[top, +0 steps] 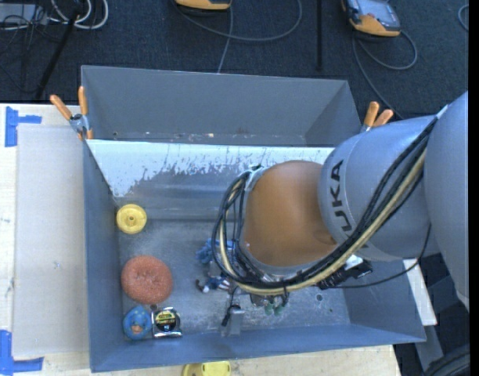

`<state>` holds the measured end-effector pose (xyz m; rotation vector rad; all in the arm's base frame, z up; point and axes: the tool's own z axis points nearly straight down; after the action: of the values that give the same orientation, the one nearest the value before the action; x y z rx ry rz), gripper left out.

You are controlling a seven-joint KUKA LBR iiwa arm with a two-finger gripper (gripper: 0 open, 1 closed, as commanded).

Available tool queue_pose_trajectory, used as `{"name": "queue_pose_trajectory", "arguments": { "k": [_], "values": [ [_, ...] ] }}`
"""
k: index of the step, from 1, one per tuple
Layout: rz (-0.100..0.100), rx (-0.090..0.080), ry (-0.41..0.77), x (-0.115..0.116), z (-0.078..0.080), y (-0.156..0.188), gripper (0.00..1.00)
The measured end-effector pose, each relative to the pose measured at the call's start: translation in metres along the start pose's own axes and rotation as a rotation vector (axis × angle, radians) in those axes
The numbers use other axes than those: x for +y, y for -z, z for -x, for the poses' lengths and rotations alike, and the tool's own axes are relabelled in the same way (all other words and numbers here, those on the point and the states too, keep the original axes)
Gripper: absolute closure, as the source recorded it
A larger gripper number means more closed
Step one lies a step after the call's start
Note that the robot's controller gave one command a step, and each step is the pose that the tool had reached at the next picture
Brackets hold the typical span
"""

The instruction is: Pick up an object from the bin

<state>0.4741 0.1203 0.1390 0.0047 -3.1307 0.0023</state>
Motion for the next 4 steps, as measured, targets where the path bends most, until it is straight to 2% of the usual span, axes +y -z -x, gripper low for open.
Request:
{"name": "queue_pose_trajectory", "arguments": {
  "k": [1,2,3,4],
  "values": [
    [0.001,-0.008,-0.005,-0.001,0.002,0.004,0.0],
    [0.001,-0.015,-0.012,-0.038,0.066,-0.072,0.0],
    [0.002,-0.008,-0.004,-0.029,0.054,-0.069,0.0],
    [0.002,-0.016,-0.012,-0.036,0.066,-0.072,0.0]
  ]
}}
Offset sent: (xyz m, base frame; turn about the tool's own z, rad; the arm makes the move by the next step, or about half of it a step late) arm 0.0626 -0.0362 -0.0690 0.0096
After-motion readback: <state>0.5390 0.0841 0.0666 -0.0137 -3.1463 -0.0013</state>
